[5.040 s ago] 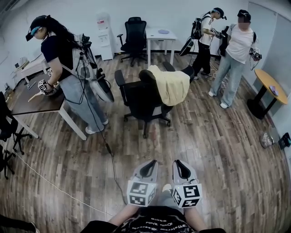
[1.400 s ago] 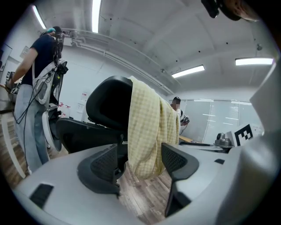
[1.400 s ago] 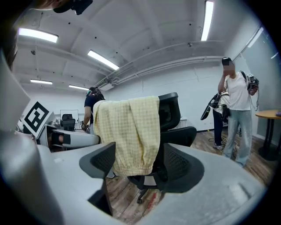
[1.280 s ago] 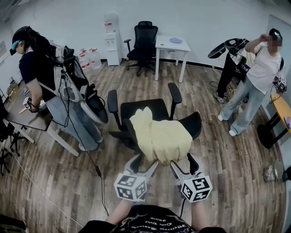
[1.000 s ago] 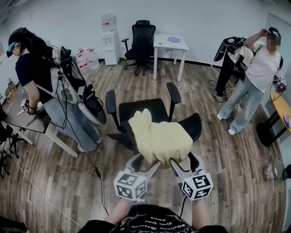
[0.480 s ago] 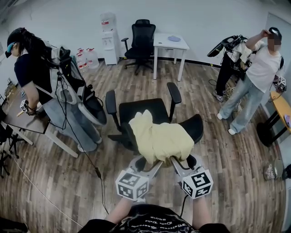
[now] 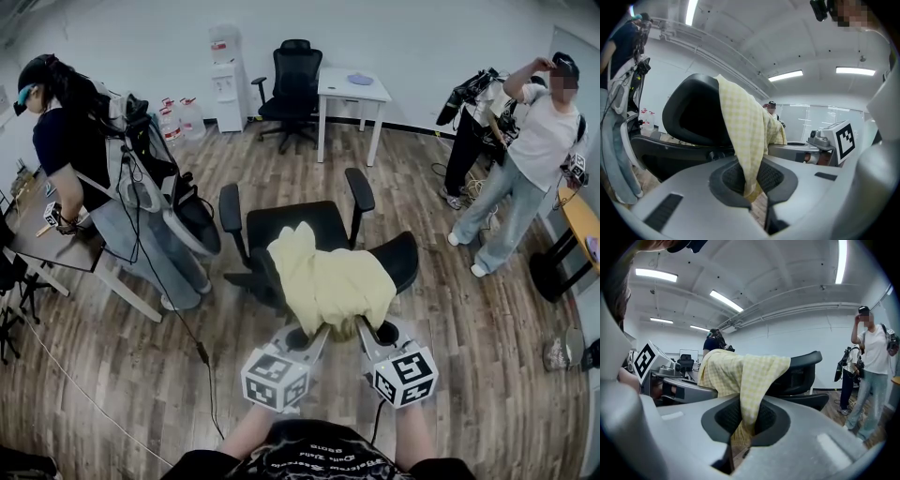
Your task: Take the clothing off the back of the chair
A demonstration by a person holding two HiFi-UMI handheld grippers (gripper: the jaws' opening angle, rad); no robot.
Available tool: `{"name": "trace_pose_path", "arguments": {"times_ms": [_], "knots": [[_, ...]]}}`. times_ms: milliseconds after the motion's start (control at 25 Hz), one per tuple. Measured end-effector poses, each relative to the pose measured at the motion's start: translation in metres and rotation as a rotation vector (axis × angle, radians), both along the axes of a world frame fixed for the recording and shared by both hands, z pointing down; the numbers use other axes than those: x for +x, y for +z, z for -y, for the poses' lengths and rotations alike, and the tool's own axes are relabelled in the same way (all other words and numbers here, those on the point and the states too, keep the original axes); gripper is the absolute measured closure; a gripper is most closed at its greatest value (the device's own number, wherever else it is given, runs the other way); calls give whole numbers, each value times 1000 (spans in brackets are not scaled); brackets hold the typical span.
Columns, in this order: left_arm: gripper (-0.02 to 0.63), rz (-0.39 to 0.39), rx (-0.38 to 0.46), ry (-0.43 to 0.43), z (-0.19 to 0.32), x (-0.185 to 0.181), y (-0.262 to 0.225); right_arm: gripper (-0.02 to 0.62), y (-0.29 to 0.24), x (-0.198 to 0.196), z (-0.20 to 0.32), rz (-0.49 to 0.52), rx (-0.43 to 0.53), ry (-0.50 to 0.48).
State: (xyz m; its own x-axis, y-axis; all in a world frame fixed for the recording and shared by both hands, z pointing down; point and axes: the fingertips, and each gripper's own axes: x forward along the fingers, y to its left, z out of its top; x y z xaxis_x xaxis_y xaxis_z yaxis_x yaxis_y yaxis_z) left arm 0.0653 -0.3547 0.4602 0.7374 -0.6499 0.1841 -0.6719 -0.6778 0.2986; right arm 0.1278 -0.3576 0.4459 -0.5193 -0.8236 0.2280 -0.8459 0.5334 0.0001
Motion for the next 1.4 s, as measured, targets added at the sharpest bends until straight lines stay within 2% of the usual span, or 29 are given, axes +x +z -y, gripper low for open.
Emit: {"name": "trace_pose_path", "arguments": {"times_ms": [640,800,1400], "knots": [[578,2,10,-16,-27,-6,-1,574,7,-15,-34,-16,0,-32],[578,-4,12,1,-40,-4,-1,574,9,-18,-48,-14,-5,-47],[578,47,-19,47,-107,12,22,574,33,-16,-112,-27,-52,-64]]}}
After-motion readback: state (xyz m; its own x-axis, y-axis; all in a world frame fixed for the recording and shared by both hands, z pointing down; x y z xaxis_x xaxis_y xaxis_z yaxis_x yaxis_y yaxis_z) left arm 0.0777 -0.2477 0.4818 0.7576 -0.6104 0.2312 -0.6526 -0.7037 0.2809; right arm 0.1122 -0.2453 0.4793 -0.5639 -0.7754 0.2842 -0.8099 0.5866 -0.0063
